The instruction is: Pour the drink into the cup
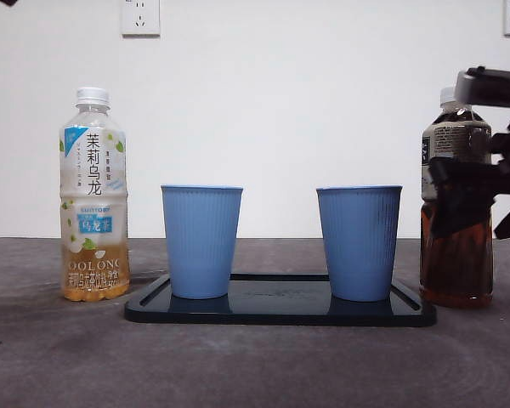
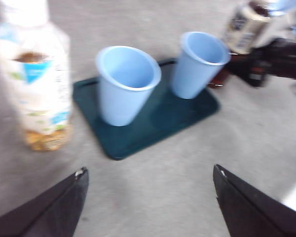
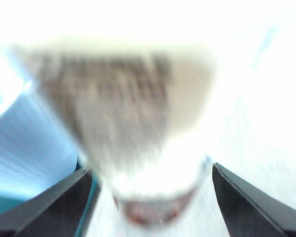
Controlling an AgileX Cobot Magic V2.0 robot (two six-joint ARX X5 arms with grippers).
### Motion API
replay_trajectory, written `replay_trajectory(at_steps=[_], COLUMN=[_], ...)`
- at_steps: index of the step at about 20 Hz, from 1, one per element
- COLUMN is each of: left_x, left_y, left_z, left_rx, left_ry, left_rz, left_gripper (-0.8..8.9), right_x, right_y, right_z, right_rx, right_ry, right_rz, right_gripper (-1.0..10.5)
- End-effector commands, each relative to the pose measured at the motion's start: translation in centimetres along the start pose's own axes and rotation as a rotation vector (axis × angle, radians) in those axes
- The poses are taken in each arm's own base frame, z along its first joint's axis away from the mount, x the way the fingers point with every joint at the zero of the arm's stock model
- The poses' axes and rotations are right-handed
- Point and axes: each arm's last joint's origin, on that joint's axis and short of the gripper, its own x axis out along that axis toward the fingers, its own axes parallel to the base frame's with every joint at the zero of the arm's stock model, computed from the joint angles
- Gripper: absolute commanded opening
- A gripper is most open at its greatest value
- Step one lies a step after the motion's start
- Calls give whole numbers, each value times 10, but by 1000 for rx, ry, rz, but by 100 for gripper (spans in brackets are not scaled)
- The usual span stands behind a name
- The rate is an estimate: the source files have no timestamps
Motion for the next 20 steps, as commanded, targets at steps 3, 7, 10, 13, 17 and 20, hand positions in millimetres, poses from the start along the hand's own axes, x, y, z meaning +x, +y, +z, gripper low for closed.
replay_trajectory(at_steps=[3,7,10,13,17,20], left_x=[11,35,56,79,103,114], left_y=[5,17,26,37,49,56], left_z=[17,23,23,8,-22,-38], left_rx=[40,28,40,38,15,7], left_ry=[-66,-18,2,-10,-90,-140], left_rz=[41,144,157,184,227,284], left_gripper=[464,568,568,568,568,567], right_x=[-34,-74,-96,-120,-151,-168], right_y=[2,9,12,13,13,15], right_z=[0,-6,-3,10,34,50], right_rx=[75,80,106,100,93,84], right_ry=[82,148,126,57,-43,-72], right_rz=[31,174,301,339,365,419], right_gripper=[389,388,388,387,387,387])
